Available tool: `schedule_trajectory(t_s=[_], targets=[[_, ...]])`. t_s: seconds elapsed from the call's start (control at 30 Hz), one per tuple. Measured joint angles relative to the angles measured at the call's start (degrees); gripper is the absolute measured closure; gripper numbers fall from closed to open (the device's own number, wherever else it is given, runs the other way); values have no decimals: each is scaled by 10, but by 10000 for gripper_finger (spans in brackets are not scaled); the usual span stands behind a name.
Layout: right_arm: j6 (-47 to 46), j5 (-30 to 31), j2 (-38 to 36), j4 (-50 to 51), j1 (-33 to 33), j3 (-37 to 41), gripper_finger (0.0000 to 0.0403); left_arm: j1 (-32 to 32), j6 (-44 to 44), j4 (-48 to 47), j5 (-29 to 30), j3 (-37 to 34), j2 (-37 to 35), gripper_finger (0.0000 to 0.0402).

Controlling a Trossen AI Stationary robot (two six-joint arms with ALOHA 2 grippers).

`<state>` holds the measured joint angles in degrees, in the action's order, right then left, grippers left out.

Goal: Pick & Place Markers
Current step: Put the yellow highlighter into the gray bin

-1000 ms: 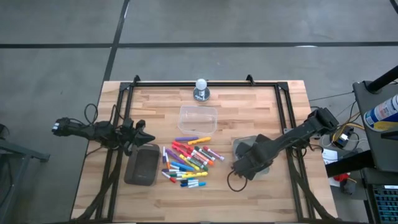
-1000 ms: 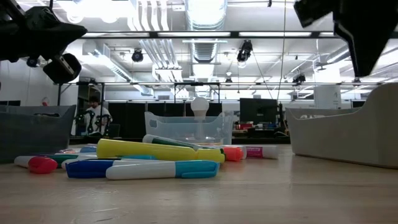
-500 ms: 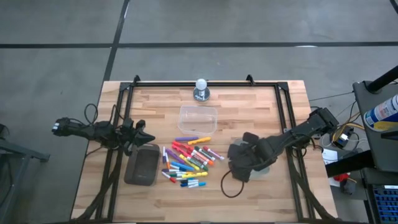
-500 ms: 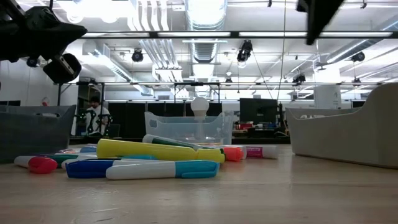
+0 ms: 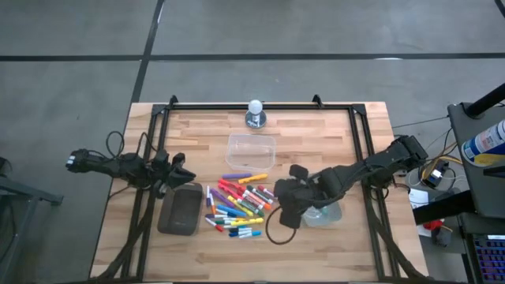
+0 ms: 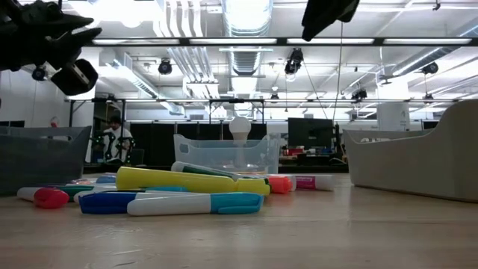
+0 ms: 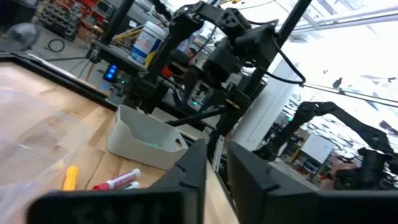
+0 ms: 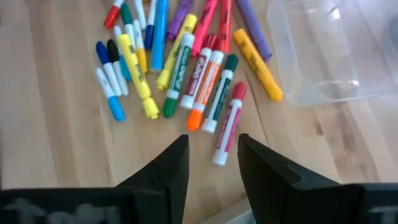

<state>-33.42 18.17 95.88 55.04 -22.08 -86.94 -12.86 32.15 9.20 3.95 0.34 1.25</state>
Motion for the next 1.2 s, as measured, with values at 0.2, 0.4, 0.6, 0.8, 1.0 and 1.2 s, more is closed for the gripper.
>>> schedule_trajectory(t_s=[0.2,0.4,0.6,0.8,1.0,1.2], targets=[[33,0,0,-14,21,0,275,0,20,-11,-15,0,14,287],[91,-1,0,-72,21,3,275,0,20,1,-16,0,19,284],[193,-1,0,-122,28,7,275,0,14,8,-16,0,19,284],[281,-2,0,-169,34,25,275,-1,13,10,-16,0,19,284],[329,-2,0,-224,45,55,275,0,8,44,-16,0,19,284],[345,0,11,-272,63,84,275,0,8,82,-16,0,19,284]])
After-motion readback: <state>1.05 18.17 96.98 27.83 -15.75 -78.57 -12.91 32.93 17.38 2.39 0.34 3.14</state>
